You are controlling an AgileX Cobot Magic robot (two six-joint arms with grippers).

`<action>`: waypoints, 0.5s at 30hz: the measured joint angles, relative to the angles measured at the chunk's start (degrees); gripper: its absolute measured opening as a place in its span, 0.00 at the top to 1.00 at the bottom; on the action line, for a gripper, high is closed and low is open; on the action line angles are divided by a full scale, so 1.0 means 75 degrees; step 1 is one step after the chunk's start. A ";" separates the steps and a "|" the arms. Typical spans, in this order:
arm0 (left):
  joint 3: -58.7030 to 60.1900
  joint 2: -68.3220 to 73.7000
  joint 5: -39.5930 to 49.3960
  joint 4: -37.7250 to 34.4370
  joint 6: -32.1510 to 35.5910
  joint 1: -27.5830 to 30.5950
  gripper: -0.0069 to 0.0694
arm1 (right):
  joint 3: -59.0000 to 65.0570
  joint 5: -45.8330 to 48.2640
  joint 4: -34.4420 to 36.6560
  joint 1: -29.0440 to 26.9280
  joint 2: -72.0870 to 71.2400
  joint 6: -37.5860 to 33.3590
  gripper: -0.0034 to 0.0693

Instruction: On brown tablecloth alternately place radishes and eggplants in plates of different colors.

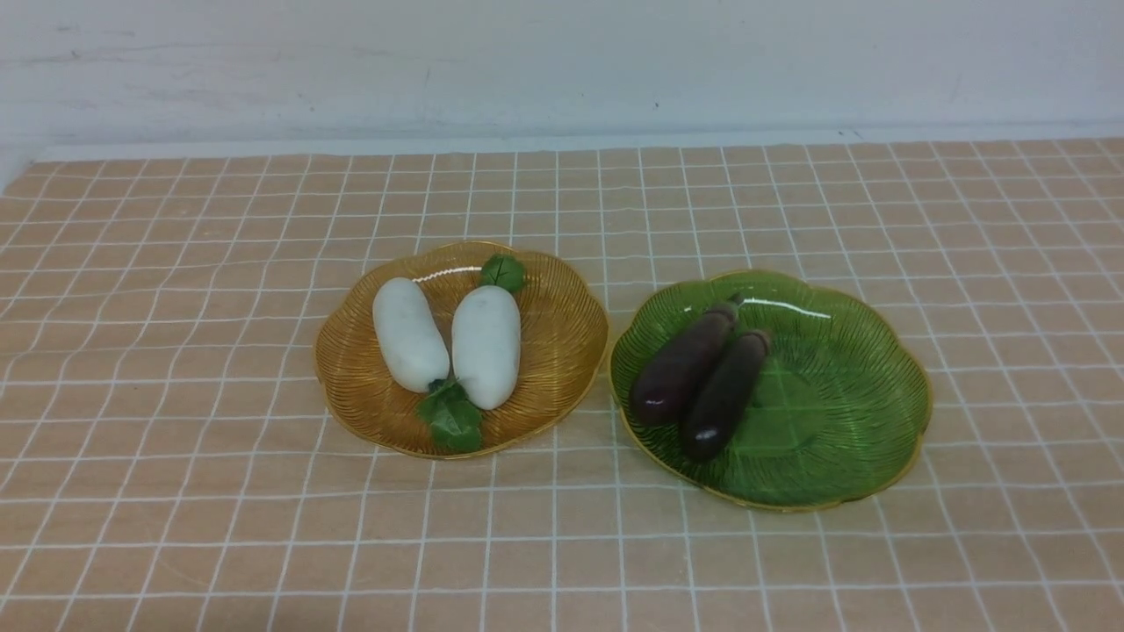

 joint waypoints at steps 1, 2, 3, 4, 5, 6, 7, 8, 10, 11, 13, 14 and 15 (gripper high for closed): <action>0.0000 0.0000 0.0000 0.0000 0.0000 0.0000 0.91 | 0.0190 0.0035 -0.0157 0.0118 0.0000 0.0175 0.89; 0.0000 0.0000 0.0000 0.0000 0.0000 0.0000 0.91 | 0.0386 0.0042 -0.0209 0.0207 0.0000 0.0276 0.89; 0.0000 0.0000 0.0000 0.0000 0.0000 0.0000 0.91 | 0.0543 0.0052 -0.0215 0.0237 0.0000 0.0327 0.89; 0.0000 0.0000 0.0000 0.0000 0.0000 0.0000 0.91 | 0.0631 0.0052 -0.0171 0.0245 0.0000 0.0348 0.89; 0.0000 0.0000 0.0000 0.0000 0.0000 0.0000 0.91 | 0.0645 0.0052 -0.0100 0.0245 0.0000 0.0356 0.89; 0.0000 0.0000 0.0000 0.0000 0.0000 0.0000 0.91 | 0.0645 0.0060 -0.0017 0.0237 0.0000 0.0356 0.89; 0.0000 0.0000 0.0000 0.0000 0.0000 0.0000 0.91 | 0.0645 0.0089 0.0111 0.0221 0.0000 0.0356 0.89; 0.0000 0.0000 0.0000 0.0000 0.0000 0.0000 0.91 | 0.0645 0.0105 0.0196 0.0196 0.0000 0.0335 0.89; 0.0000 0.0000 0.0000 0.0000 0.0000 0.0000 0.91 | 0.0645 0.0127 0.0235 0.0158 0.0000 0.0277 0.89; 0.0000 0.0000 0.0000 0.0000 0.0000 0.0000 0.91 | 0.0645 0.0127 0.0235 0.0151 0.0000 0.0271 0.89; 0.0000 0.0000 0.0000 0.0000 0.0000 0.0000 0.91 | 0.0645 0.0127 0.0243 0.0151 0.0000 0.0268 0.89; 0.0000 0.0000 0.0000 0.0000 0.0000 0.0000 0.91 | 0.0645 0.0136 0.0248 0.0151 0.0000 0.0268 0.89; 0.0000 0.0000 0.0000 0.0000 0.0000 0.0000 0.91 | 0.0645 0.0136 0.0248 0.0151 0.0000 0.0268 0.89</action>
